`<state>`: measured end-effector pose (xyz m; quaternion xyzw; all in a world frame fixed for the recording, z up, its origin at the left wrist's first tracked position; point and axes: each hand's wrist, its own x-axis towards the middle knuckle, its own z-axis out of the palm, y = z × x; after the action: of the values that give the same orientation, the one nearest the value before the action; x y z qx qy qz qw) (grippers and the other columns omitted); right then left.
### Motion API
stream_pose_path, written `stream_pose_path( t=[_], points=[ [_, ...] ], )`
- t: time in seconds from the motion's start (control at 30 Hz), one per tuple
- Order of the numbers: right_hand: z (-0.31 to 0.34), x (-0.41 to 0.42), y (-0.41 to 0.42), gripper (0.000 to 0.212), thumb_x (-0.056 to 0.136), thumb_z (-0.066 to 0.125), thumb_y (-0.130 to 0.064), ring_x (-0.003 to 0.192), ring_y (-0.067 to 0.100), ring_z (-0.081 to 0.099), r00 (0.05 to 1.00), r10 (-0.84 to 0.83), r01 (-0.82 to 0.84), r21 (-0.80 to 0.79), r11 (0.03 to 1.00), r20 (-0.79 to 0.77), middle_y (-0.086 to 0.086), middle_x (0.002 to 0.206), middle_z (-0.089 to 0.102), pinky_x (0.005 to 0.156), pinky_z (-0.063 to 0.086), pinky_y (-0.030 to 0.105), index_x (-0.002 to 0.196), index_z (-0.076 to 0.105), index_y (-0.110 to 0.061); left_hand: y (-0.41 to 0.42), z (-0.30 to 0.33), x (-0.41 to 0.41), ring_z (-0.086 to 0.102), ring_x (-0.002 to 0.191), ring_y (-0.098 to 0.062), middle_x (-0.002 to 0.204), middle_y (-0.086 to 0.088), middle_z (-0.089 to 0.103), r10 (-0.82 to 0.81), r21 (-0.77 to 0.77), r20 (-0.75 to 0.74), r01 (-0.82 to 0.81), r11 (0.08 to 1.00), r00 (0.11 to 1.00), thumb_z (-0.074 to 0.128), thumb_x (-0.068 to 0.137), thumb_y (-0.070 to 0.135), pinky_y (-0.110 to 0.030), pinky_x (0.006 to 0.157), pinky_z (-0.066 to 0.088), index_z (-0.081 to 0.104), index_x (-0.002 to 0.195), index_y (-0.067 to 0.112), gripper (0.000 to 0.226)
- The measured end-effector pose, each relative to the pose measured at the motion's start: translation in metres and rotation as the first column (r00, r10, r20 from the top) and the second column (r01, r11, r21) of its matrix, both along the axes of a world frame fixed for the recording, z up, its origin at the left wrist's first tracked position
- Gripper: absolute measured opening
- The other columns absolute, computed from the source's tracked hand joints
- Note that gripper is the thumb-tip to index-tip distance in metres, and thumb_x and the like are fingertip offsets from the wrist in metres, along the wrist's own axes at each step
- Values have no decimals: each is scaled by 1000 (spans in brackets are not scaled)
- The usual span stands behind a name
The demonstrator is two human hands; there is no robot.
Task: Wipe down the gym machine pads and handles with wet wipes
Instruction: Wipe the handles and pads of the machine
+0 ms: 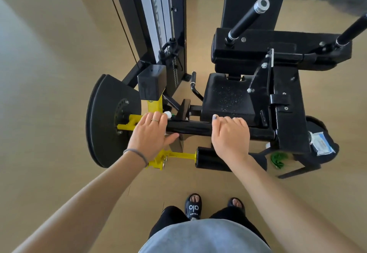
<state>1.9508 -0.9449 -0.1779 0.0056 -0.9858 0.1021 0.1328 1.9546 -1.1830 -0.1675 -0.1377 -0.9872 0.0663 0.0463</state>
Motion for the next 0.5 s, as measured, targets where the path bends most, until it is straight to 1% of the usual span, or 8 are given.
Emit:
stream_pose_path(
  t=[0.03, 0.1, 0.13, 0.2, 0.23, 0.3, 0.4, 0.5],
  points=[
    [0, 0, 0, 69, 109, 11, -40, 69, 18, 56, 1000, -1, 1, 0, 1000, 2, -5, 64, 59, 89, 46, 41, 67, 60, -16, 6, -2, 2, 55, 102, -24, 111, -4, 57, 44, 56, 13, -45, 997, 999, 27, 99, 66, -36, 94, 49, 51, 123, 12, 64],
    [0, 0, 2, 68, 109, 11, -40, 68, 17, 56, 1000, 15, -14, -5, 1000, 18, -6, 63, 58, 89, 47, 41, 66, 59, -17, 19, -1, 9, 54, 103, -23, 118, -4, 54, 155, 309, 90, -175, 935, 984, 9, 102, 59, -31, 82, 50, 49, 128, 12, 67],
    [0, 0, 3, 68, 109, 11, -40, 68, 17, 57, 999, 24, -24, -9, 1000, 24, -6, 63, 58, 90, 47, 41, 66, 58, -17, 25, 0, 13, 54, 104, -20, 124, -2, 52, 222, 505, 172, -279, 817, 960, 5, 104, 53, -28, 78, 49, 48, 134, 14, 65],
    [0, 1, 3, 68, 109, 12, -41, 70, 16, 57, 999, 24, -24, -7, 1000, 24, -6, 65, 59, 91, 47, 40, 68, 61, -17, 36, 1, 16, 55, 103, -13, 128, 5, 54, 358, 779, 324, -462, 424, 876, 19, 109, 39, -25, 80, 47, 45, 145, 21, 49],
    [0, 1, 2, 69, 109, 12, -41, 71, 17, 58, 1000, 22, -21, -8, 1000, 23, -6, 66, 60, 91, 46, 40, 69, 63, -16, 44, 6, 15, 56, 102, -11, 126, 6, 57, 407, 822, 397, -516, 241, 822, 25, 109, 35, -26, 83, 47, 45, 147, 24, 44],
    [0, 1, 1, 71, 109, 12, -41, 72, 17, 59, 1000, 12, -12, -14, 1000, 22, -5, 67, 62, 92, 46, 40, 70, 65, -15, 55, 15, 14, 59, 101, -14, 119, 4, 62, 478, 831, 484, -556, 10, 733, 30, 109, 32, -29, 86, 49, 50, 144, 24, 41],
    [2, -1, 2, 74, 108, 9, -42, 74, 18, 60, 998, 26, -26, -12, 1000, 50, -3, 69, 65, 94, 46, 41, 72, 67, -14, 57, 10, 11, 55, 88, -17, 102, -4, 65, 554, 827, 544, -513, -229, 630, 35, 108, 28, -28, 73, 43, 64, 117, 15, 33],
    [1, -1, 3, 76, 109, 7, -42, 76, 19, 62, 997, 36, -37, 15, 999, 69, -2, 72, 67, 97, 44, 43, 76, 69, -14, 59, -1, 12, 59, 86, -20, 107, -11, 64, 546, 777, 624, -513, -364, 559, 37, 107, 27, -30, 71, 49, 64, 117, 12, 33]
  ],
)
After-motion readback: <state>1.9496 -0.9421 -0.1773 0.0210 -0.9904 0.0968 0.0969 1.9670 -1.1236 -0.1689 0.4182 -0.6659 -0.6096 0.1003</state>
